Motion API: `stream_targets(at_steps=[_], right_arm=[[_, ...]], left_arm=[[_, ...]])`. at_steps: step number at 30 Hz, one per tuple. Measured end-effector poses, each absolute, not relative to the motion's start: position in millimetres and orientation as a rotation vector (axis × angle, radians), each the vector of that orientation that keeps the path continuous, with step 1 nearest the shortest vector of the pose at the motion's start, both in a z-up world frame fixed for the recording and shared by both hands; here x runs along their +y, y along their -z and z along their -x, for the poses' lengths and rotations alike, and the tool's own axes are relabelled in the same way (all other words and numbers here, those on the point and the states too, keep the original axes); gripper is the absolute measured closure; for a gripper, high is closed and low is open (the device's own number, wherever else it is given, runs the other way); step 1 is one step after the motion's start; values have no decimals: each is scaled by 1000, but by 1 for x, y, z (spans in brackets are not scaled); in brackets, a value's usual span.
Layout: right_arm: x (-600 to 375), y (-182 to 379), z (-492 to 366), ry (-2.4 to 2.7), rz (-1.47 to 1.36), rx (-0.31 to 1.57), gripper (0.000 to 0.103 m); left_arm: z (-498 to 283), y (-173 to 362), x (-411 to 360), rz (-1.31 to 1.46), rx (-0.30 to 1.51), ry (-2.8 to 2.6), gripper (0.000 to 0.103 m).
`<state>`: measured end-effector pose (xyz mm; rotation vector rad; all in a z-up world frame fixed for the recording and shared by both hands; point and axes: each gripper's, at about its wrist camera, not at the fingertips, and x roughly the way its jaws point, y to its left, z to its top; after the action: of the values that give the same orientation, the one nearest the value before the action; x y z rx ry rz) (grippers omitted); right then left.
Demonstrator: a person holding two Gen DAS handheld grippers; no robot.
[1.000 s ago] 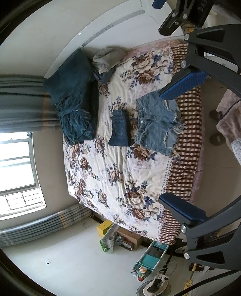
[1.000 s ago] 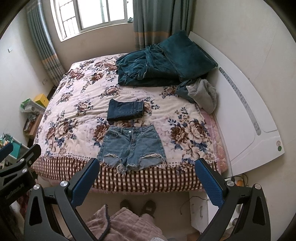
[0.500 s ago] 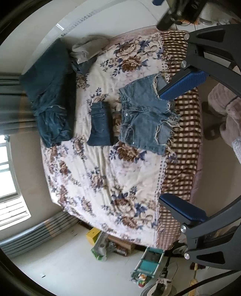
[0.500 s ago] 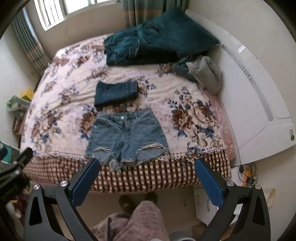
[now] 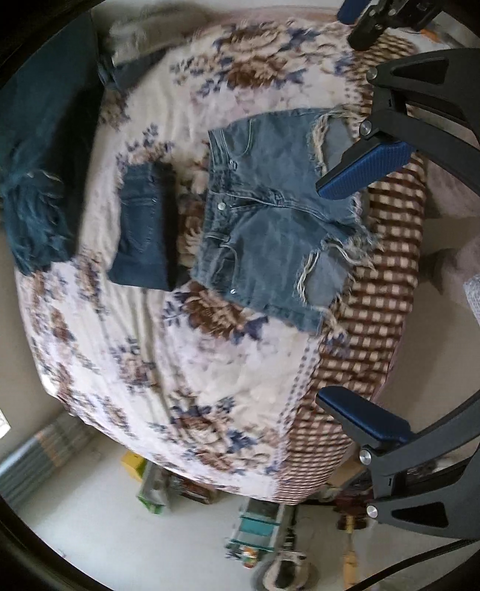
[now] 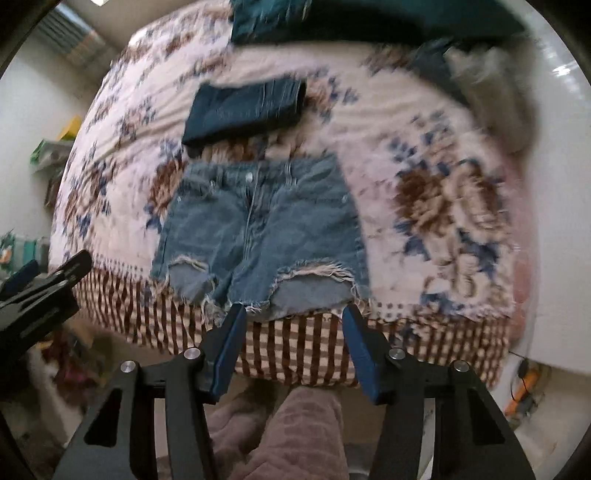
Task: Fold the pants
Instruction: 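Lower both grippers onto the frayed leg hems of the light-blue denim shorts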
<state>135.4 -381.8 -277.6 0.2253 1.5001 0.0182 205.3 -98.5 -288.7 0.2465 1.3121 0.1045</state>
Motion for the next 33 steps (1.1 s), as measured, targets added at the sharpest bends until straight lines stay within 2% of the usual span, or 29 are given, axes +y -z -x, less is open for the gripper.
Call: stream_targets(at_steps=[4, 9, 13, 14, 16, 18, 21, 26, 28, 29, 30, 32, 33], right_arm=[[-429, 337, -180, -95, -205, 1591, 44], [-484, 422, -234, -122, -169, 1701, 43], [-505, 480, -265, -141, -121, 1768, 43], [-506, 491, -272, -151, -110, 1776, 43], [-510, 514, -288, -173, -90, 1792, 43], [-505, 529, -297, -204, -78, 1798, 43], [-498, 548, -309, -251, -65, 1807, 43], [-482, 576, -334, -322, -102, 1805, 43], [-473, 588, -346, -358, -118, 1806, 43], [-469, 594, -351, -359, -121, 1813, 43], [-464, 602, -358, -359, -118, 1824, 43], [-459, 612, -364, -363, -125, 1839, 43], [-456, 617, -368, -361, -127, 1843, 47]], left_arm=[[-213, 363, -149, -282, 1376, -163, 0], [-197, 459, -206, -145, 1566, -106, 0], [-179, 514, -249, -54, 1657, -71, 1], [-175, 528, -259, -2, 1682, -45, 2], [-172, 545, -271, 101, 1720, -3, 13], [-170, 557, -284, 153, 1719, 32, 19], [-169, 573, -307, 108, 1704, 57, 19], [-168, 596, -314, 81, 1708, 21, 39], [-169, 593, -306, 116, 1683, 13, 60], [-169, 588, -300, 134, 1671, 14, 66], [-170, 582, -295, 147, 1664, 15, 77], [-170, 573, -285, 165, 1655, 16, 83], [-170, 569, -282, 166, 1653, 17, 86]])
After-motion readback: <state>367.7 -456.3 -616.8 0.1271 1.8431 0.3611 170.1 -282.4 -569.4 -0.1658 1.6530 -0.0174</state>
